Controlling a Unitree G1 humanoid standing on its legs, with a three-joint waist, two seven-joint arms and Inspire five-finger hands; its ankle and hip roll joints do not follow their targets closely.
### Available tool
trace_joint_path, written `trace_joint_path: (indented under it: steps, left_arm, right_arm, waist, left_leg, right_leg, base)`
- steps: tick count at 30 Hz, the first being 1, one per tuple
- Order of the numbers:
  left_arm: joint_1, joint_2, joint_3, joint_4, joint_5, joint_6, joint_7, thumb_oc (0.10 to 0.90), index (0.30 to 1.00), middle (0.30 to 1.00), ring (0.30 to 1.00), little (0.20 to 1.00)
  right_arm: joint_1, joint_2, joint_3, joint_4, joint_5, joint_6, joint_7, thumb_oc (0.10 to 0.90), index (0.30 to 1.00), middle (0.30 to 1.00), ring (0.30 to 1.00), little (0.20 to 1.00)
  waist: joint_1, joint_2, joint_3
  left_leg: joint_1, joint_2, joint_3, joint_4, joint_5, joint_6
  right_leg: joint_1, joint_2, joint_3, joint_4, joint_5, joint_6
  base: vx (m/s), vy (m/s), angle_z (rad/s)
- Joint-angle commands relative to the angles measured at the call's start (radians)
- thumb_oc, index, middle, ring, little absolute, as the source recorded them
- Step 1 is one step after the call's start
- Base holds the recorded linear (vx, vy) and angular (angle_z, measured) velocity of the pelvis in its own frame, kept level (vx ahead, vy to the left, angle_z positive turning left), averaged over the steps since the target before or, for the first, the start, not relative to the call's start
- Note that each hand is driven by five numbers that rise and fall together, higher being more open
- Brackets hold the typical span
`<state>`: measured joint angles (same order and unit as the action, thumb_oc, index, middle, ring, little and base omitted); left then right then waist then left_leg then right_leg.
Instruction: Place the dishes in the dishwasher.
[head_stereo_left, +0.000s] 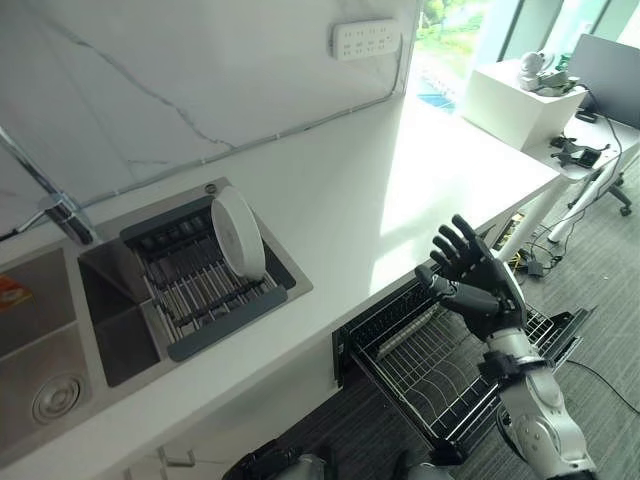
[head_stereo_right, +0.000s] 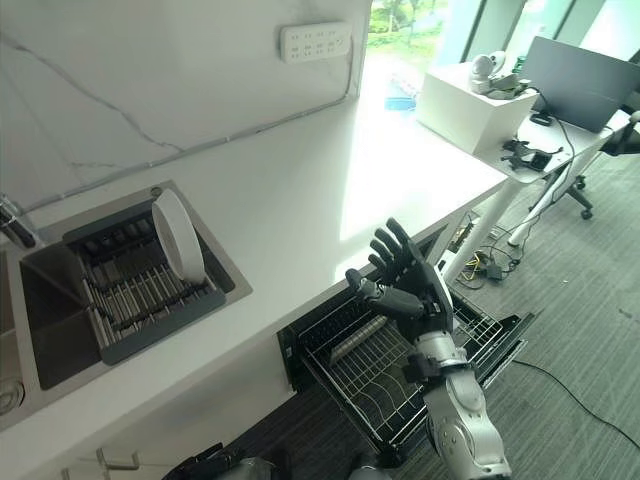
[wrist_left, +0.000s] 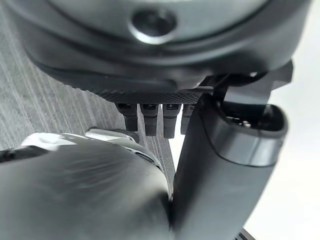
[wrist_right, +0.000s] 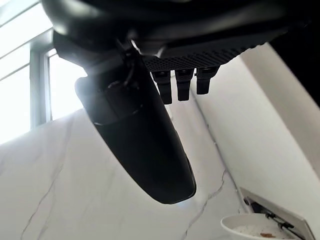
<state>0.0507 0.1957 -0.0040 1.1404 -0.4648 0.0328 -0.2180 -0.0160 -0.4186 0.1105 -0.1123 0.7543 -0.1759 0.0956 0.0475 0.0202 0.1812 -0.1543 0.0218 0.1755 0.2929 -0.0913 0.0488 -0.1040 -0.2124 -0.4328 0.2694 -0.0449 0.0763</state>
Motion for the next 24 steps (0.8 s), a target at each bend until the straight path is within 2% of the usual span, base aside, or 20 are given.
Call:
trace_joint_path:
  steps: [1,2,4,5,8,10,15,20,24]
  left_arm:
    - [0.121,0.029,-0.043,0.062,0.109,-0.009,0.041,0.800,0.900,0.900,0.900,0.900]
    - [0.128,0.027,-0.043,0.062,0.129,-0.032,0.039,0.800,0.900,0.900,0.900,0.900]
    - [0.139,0.022,-0.038,0.062,0.062,-0.037,0.018,0.800,0.900,0.900,0.900,0.900]
    - [0.128,0.021,-0.036,0.070,0.069,-0.033,-0.010,0.800,0.900,0.900,0.900,0.900]
    - [0.095,0.017,-0.055,0.073,0.140,-0.024,-0.003,0.800,0.900,0.900,0.900,0.900]
    - [0.086,0.015,-0.065,0.072,0.153,-0.023,0.003,0.800,0.900,0.900,0.900,0.900]
    - [0.079,0.021,-0.061,0.066,0.093,-0.011,0.009,0.800,0.900,0.900,0.900,0.900]
    - [0.067,0.023,-0.084,0.078,0.113,-0.027,0.011,0.800,0.900,0.900,0.900,0.900]
    - [0.068,0.027,-0.076,0.084,0.076,-0.033,0.020,0.800,0.900,0.900,0.900,0.900]
  right_arm:
    - [-0.123,-0.021,-0.032,-0.123,0.006,-0.122,0.045,0.800,0.900,0.900,0.900,0.900]
    - [-0.135,-0.035,-0.019,-0.124,0.004,-0.119,0.044,0.800,0.900,0.900,0.900,0.900]
    - [-0.175,-0.049,0.008,-0.112,-0.004,-0.109,0.034,0.800,0.900,0.900,0.900,0.900]
    - [-0.188,-0.052,0.004,-0.107,-0.014,-0.117,0.022,0.800,0.900,0.900,0.900,0.900]
    - [-0.184,-0.052,-0.011,-0.125,-0.034,-0.127,-0.009,0.800,0.900,0.900,0.900,0.900]
    - [-0.177,-0.046,-0.009,-0.134,-0.032,-0.126,-0.015,0.800,0.900,0.900,0.900,0.900]
    - [-0.147,-0.006,0.005,-0.167,-0.055,-0.100,0.005,0.800,0.900,0.900,0.900,0.900]
    - [-0.142,-0.005,0.005,-0.167,-0.040,-0.108,0.007,0.800,0.900,0.900,0.900,0.900]
    - [-0.157,-0.012,0.018,-0.163,-0.041,-0.115,0.001,0.800,0.900,0.900,0.900,0.900]
  waist:
    - [0.017,-0.017,0.000]
    - [0.031,-0.017,0.003]
    - [0.053,-0.011,0.006]
    - [0.038,0.006,0.005]
    - [0.029,0.011,0.008]
    - [0.021,0.011,0.004]
    - [0.016,0.003,-0.009]
    - [0.012,-0.005,-0.022]
    - [0.027,-0.009,-0.022]
  left_leg:
    - [0.074,0.010,-0.010,0.007,-0.185,-0.039]
    - [0.075,0.001,-0.063,0.007,-0.167,-0.052]
    - [0.057,-0.003,-0.142,0.007,-0.146,-0.070]
    - [0.013,0.058,-0.070,0.007,-0.114,-0.100]
    - [-0.013,0.081,-0.037,0.007,-0.105,-0.111]
    - [-0.010,0.087,-0.017,0.007,-0.110,-0.108]
    - [0.022,0.053,-0.012,0.007,-0.143,-0.072]
    - [0.008,0.027,-0.078,0.007,-0.152,-0.049]
    - [-0.001,0.036,-0.084,0.007,-0.142,-0.055]
  right_leg:
    - [0.053,0.021,0.033,0.031,-0.164,0.055]
    - [0.049,0.032,0.072,0.031,-0.169,0.045]
    - [0.038,0.037,0.118,0.031,-0.172,0.034]
    - [0.042,0.021,0.079,0.031,-0.179,0.036]
    - [0.053,-0.016,0.050,0.031,-0.179,0.058]
    - [0.054,-0.034,0.038,0.031,-0.173,0.066]
    - [0.065,-0.065,0.043,0.031,-0.157,0.090]
    - [0.068,-0.007,0.090,0.031,-0.180,0.069]
    - [0.070,-0.008,0.072,0.031,-0.178,0.066]
  base:
    - [-0.08,-0.008,-0.05]
    - [-0.06,0.051,0.03]
    - [-0.10,0.244,-0.05]
    - [-0.11,0.388,-0.26]
    - [-0.01,0.219,0.14]
    - [0.05,0.172,0.47]
    - [0.10,0.134,0.06]
    - [0.04,-0.021,0.03]
    - [-0.01,-0.058,0.38]
